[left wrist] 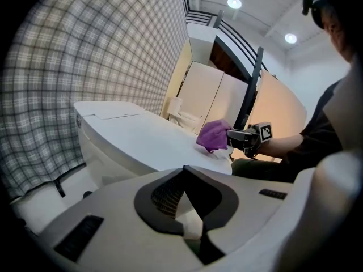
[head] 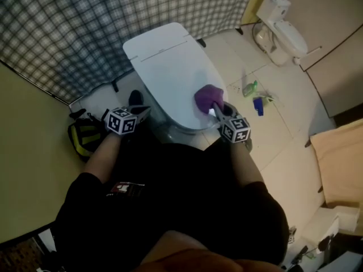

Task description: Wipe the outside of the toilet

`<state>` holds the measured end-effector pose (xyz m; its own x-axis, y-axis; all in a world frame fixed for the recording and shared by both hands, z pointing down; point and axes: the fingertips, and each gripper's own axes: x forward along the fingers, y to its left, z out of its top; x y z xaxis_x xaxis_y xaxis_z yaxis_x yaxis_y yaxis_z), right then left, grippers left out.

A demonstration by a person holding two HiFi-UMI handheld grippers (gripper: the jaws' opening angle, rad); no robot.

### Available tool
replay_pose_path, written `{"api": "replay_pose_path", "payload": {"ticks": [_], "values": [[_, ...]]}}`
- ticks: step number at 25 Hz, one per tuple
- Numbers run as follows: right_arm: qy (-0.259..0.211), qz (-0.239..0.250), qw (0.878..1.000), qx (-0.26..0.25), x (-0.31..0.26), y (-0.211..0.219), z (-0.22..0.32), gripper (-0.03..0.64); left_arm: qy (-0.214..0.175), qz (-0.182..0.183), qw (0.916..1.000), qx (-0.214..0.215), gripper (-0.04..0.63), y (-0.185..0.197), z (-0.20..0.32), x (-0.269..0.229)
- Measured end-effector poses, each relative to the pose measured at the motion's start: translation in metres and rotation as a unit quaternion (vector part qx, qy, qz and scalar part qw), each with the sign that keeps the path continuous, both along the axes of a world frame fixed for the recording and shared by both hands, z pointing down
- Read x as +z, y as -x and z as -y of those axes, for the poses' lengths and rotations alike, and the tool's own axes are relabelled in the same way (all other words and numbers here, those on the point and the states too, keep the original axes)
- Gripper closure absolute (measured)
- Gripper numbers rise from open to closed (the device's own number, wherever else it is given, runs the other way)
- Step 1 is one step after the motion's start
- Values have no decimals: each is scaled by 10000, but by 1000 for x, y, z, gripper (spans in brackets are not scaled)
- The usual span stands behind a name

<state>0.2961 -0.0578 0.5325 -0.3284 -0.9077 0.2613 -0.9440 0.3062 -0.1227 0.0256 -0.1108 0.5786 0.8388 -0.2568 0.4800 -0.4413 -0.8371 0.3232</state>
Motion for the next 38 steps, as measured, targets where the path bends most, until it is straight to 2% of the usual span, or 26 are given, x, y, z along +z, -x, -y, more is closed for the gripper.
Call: {"api": "replay_pose_path", "payload": {"ticks": [4, 7, 14, 19, 31, 35, 38], "values": [[9, 208, 9990, -391, -1, 36, -11, 554, -19, -110, 9999, -34, 592, 3, 0, -4], [-57, 172, 9983, -555, -11, 46, -15, 554, -8, -251, 9997, -74, 592, 6, 0, -8], [-316, 42, 9988, -369, -48, 23, 9, 554, 25, -446, 9989, -114, 592, 8, 3, -13], [-265, -88, 9994, -204, -44, 15, 21, 554, 44, -603, 9981, -149, 592, 12, 4, -16], [-165, -84, 9998, -102, -33, -1, 37, 554, 27, -447, 9989, -127, 592, 9, 4, -13], [-127, -171, 9997, -112, -31, -8, 50, 554, 65, -500, 9986, -164, 592, 11, 8, -15], [-104, -299, 9994, -160, -33, -15, 71, 554, -201, -453, 9984, -268, 592, 17, 22, -23]]}}
